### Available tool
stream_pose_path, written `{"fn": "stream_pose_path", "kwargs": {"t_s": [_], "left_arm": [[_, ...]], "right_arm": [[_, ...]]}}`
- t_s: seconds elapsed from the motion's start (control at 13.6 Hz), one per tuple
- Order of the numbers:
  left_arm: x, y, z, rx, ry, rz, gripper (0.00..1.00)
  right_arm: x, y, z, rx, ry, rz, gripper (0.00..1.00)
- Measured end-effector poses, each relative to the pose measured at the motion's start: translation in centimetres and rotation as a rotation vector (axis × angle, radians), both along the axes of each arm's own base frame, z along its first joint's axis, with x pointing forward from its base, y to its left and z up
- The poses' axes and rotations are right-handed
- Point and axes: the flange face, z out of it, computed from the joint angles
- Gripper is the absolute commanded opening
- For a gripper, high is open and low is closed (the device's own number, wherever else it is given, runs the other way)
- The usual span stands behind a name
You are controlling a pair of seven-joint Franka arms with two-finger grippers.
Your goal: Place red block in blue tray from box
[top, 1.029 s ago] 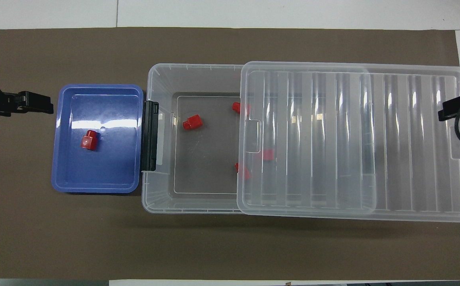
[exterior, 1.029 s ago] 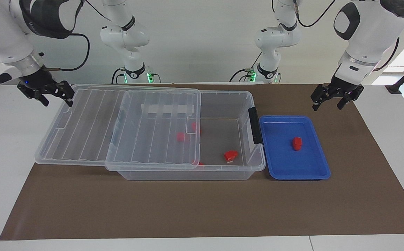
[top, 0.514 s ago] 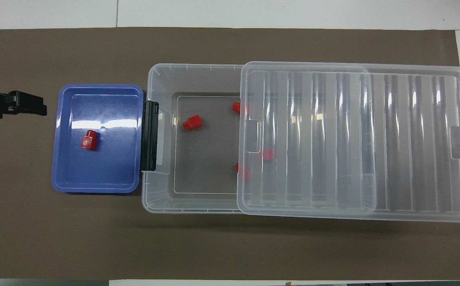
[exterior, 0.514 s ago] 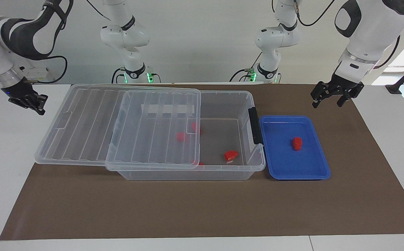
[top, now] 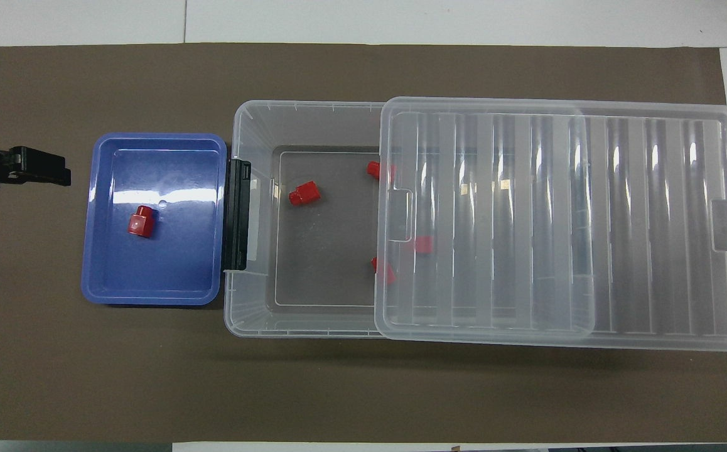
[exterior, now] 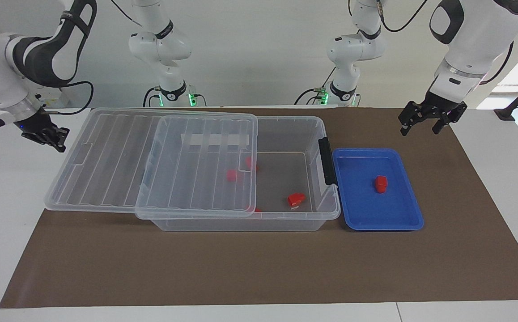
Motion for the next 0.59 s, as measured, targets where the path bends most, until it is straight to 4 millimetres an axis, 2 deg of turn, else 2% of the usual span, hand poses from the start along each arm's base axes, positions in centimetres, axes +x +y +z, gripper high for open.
{"fn": "stream_pose_path", "kwargs": {"t_s": [0.29, 0.59], "left_arm": [[-0.4, 0.7, 0.4, 0.0, 0.002, 0.007, 1.0], [-0.5, 0.1, 0.6, -0.001, 0.003, -0.004, 1.0]], "right_arm": [[0.6, 1.5, -0.5, -0.001, -0.005, 0.02, 0.0], [1.4, 4.0, -0.4, -0.001, -0.008, 0.011, 0.0]]}}
